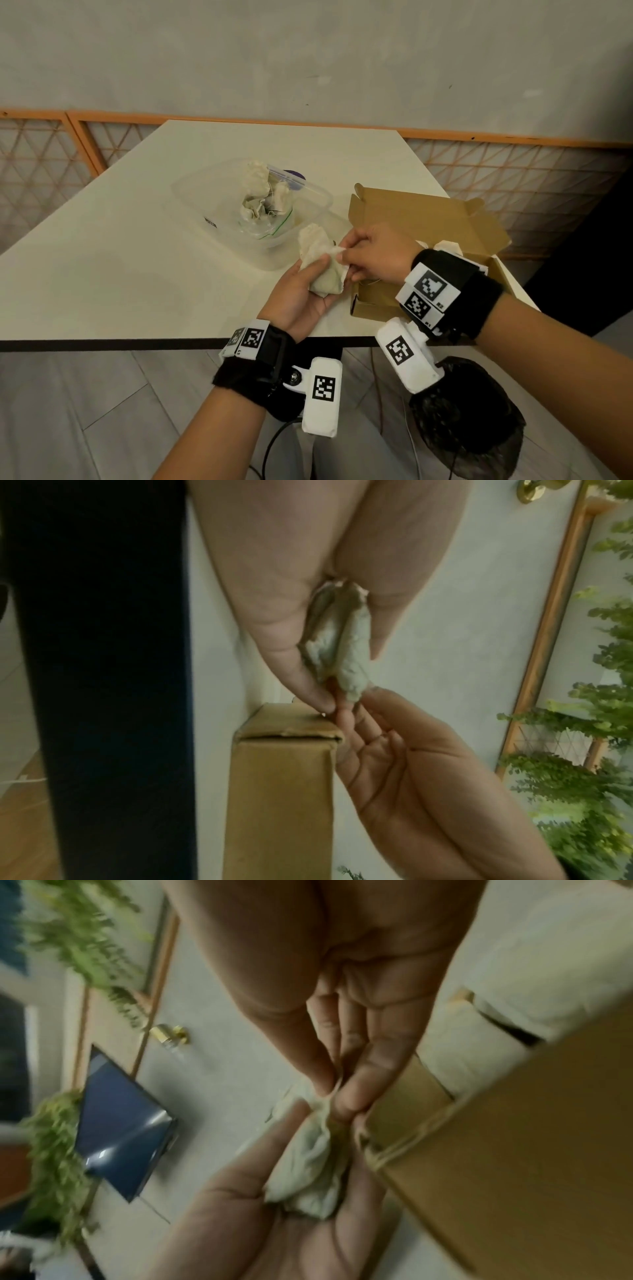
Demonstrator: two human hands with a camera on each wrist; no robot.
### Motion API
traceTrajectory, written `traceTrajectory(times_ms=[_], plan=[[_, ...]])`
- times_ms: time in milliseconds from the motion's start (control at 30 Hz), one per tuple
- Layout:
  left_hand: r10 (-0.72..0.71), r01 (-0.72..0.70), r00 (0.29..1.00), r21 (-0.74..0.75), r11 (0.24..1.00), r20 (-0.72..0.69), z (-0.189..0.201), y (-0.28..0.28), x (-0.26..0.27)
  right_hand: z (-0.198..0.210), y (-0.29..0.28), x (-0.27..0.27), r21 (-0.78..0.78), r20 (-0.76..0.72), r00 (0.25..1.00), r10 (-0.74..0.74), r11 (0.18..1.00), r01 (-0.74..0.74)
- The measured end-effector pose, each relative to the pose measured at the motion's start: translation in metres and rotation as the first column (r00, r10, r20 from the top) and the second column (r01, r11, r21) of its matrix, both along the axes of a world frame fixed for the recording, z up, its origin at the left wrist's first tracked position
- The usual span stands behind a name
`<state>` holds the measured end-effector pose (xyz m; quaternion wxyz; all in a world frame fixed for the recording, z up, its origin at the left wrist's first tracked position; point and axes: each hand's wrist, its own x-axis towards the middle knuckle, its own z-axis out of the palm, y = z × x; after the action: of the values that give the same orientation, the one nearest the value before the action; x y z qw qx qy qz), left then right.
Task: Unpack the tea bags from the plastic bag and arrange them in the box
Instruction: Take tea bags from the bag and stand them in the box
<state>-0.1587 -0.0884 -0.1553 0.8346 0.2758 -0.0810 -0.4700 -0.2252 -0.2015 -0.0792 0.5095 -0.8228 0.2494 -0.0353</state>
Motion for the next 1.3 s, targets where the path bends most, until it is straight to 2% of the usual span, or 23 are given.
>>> traceTrajectory(times_ms=[67,133,267,467,567,700,833,933,1167,1300], plan=[[0.006,-0.006,1.0,-0.013,1.0,-0.011,-0.002,-0.001,0.0,0.005,-0.001,-0.003,-0.322,-0.029,0.998,0.052,0.945,-0.059],[0.015,-0.015,1.0,0.001,1.0,0.004,-0.001,-0.001,0.0,0.011,0.0,-0.004,-0.455,0.003,0.995,0.102,0.886,-0.09],[0.011,-0.011,0.999,0.004,1.0,0.048,0.0,-0.001,-0.002,0.013,0.005,0.002,-0.469,0.0,0.984,0.179,0.869,-0.158],[-0.03,0.03,0.998,0.001,1.0,0.061,0.001,0.003,-0.002,0.002,0.008,0.008,-0.52,-0.036,0.98,0.197,0.834,-0.187],[-0.028,0.027,0.999,-0.028,0.999,-0.016,0.004,0.002,-0.002,-0.001,0.007,0.009,-0.548,-0.024,0.978,0.209,0.815,-0.188],[0.034,-0.033,0.996,0.016,0.999,-0.082,0.002,0.002,0.002,-0.003,0.006,0.008,-0.561,0.055,0.971,0.234,0.811,-0.163],[0.031,-0.029,0.993,0.02,0.999,-0.114,0.001,0.001,0.003,0.001,0.002,0.007,-0.453,0.159,0.972,0.173,0.887,-0.084],[0.017,-0.015,0.997,0.035,0.999,-0.071,0.002,0.0,0.002,0.004,-0.002,0.01,-0.394,0.221,0.967,0.128,0.919,-0.032],[0.012,-0.01,0.997,0.028,1.0,-0.074,0.004,0.0,0.0,0.003,-0.006,0.015,-0.407,0.178,0.979,0.102,0.913,-0.021],[0.001,0.002,0.993,0.025,1.0,-0.114,0.006,0.001,0.0,0.026,-0.02,0.006,-0.479,0.129,0.985,0.116,0.877,-0.04]])
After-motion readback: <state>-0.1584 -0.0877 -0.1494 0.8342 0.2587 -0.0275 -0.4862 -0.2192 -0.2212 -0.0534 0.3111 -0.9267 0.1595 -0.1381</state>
